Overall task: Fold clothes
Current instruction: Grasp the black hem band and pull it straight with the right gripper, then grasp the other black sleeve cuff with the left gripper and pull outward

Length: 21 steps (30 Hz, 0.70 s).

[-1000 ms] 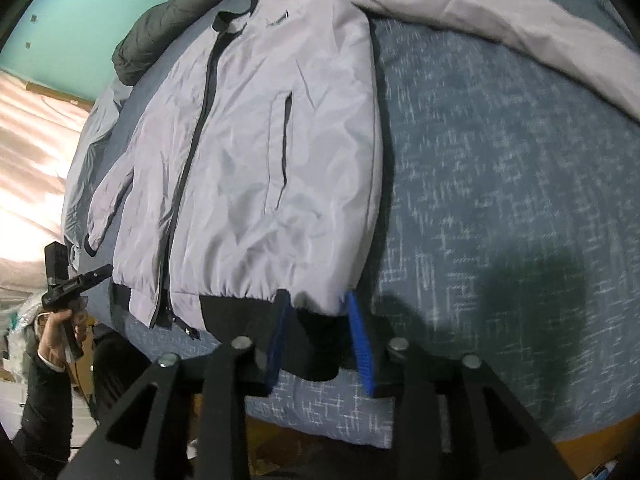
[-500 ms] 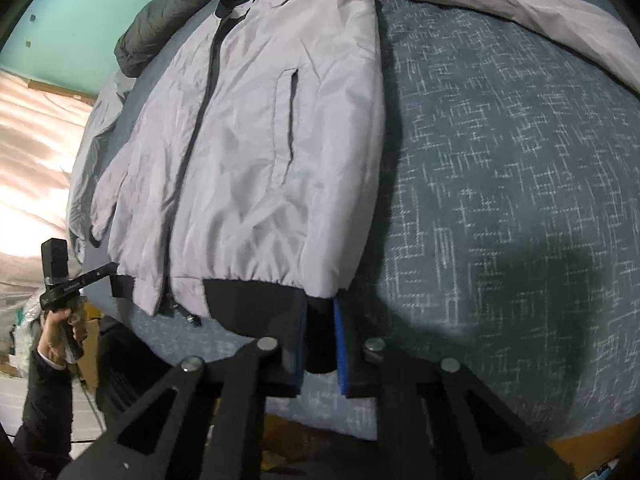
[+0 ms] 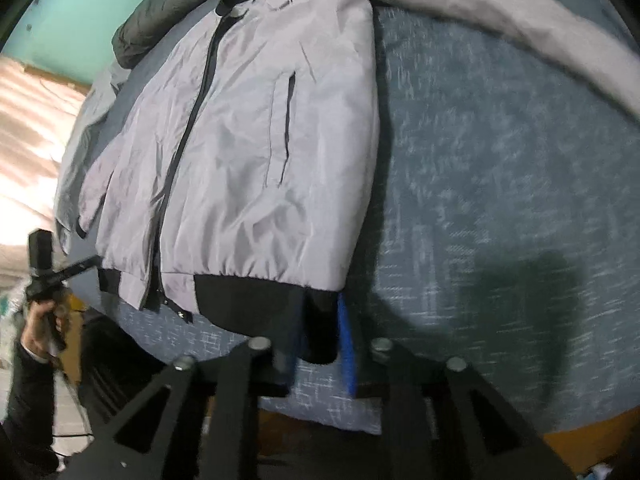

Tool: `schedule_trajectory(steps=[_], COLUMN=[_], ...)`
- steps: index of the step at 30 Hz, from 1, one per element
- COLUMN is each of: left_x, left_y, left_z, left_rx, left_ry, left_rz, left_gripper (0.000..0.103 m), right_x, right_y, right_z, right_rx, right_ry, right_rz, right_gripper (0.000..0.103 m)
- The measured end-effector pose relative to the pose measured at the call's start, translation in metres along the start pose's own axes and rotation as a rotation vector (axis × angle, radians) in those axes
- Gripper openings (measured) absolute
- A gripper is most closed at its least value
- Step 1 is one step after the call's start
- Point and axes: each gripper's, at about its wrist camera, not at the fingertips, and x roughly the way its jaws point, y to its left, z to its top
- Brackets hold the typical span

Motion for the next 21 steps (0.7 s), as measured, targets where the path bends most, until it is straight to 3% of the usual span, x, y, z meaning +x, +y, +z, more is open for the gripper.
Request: schedule_trajectory(steps=[3, 9, 11, 16, 21], left_x=[-0.026, -0.061, -0.070, -0.092, -0.114], left_y=[0.016, 0.082, 0.106, 0.167, 0.217], left_z=[0.008, 0.031, 0.038, 0.047, 0.051], left_rx=[-0.027, -0.174, -0.233, -0.367, -0.430], left_ry=[-0.070, -0.195, -0.234, -0.325, -0.370], left_rz=[0.001, 0.065, 0.084, 0.132, 0.217], left_gripper=[0.043, 0.045, 0.051, 0.063, 0.066], right_x=[-0.020, -0.037, -0.035, -0.022, -0.003], right_y=[0.003, 0.017, 0.025, 0.045, 0.070], right_z=[0.010, 0.031, 0.036, 0.044, 0.054], right_rx=[0.003, -0.001, -0.016, -0.065, -0.122], right_ry=[-0.064, -0.140, -0.149, -0.127, -0.092], right_rz=[0.015, 0.042, 0.045, 0.052, 0.028], right_gripper=[0.026, 0.027, 0.027, 0.027, 0.027])
